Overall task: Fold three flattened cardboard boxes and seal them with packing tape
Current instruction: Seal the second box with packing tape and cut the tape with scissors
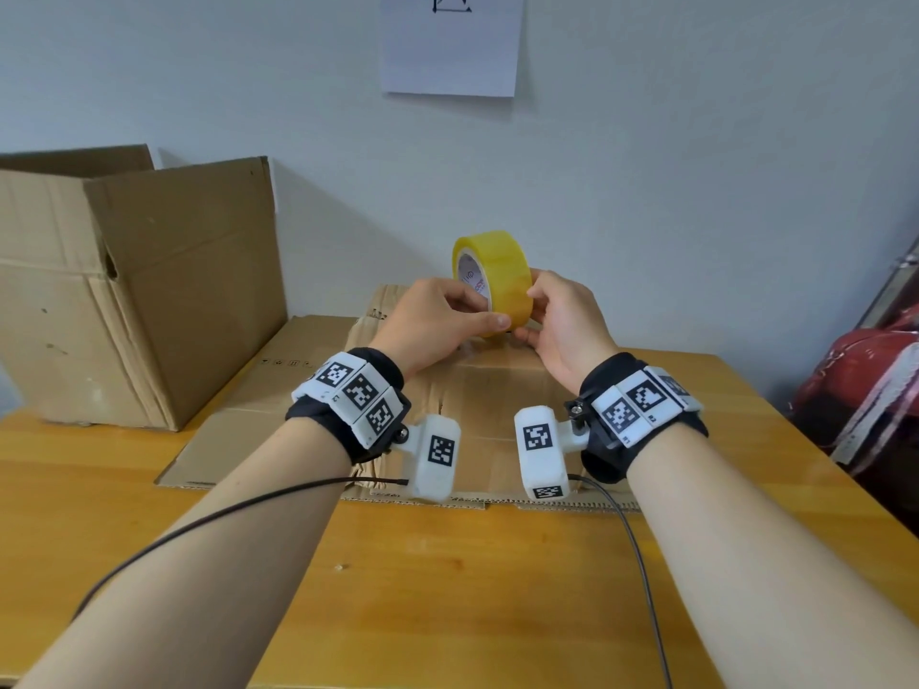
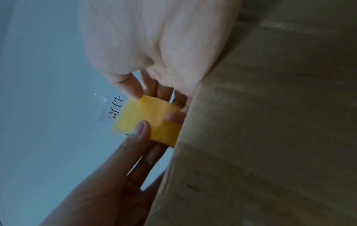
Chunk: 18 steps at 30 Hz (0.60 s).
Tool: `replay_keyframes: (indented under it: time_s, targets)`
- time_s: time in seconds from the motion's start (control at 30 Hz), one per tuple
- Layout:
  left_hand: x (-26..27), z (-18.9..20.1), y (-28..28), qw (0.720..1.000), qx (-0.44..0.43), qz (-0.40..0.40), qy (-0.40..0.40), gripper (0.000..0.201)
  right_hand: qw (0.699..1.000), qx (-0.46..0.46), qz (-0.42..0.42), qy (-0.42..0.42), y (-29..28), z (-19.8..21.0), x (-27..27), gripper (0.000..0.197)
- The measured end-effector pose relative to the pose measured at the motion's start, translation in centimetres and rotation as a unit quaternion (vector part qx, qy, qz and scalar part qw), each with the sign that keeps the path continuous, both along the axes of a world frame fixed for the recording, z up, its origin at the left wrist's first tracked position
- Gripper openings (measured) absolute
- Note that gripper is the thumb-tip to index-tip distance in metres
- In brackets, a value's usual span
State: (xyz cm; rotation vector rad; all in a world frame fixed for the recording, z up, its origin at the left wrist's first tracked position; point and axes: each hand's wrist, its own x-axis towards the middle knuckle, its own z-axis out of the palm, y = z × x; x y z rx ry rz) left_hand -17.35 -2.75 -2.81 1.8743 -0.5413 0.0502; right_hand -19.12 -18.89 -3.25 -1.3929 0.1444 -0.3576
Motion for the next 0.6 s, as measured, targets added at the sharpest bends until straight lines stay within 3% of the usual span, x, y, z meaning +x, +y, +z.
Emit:
replay_keyframes:
  time_s: [0.07, 0.17, 0.3, 0.47, 0.6]
  targets:
    - [-0.01, -0.02, -0.04, 1.0, 0.005, -0.001, 0.0, 0.027, 1.0, 0.007, -0.011, 0.007, 0.09, 0.01, 0.13, 0.047]
    - [-0.05, 0.01, -0.05, 1.0, 0.005, -0.001, 0.001, 0.028, 1.0, 0.01, -0.007, 0.002, -0.01, -0.01, 0.1, 0.048]
    - [-0.03, -0.03, 0.02, 1.0, -0.003, 0.006, -0.005, 0.027, 0.998, -0.059, 0.011, -0.03, 0.03, -0.35, -0.16, 0.057]
    - [0.0, -0.03, 0.04, 1.0, -0.01, 0.008, -0.005, 0.025, 1.0, 0.016, 0.007, -0.016, 0.05, 0.02, -0.22, 0.029]
    - [0.12, -0.1, -0.02, 1.0, -0.001, 0.012, -0.007, 0.026, 1.0, 0.021, -0.002, -0.005, -0.18, -0.23, 0.2, 0.032]
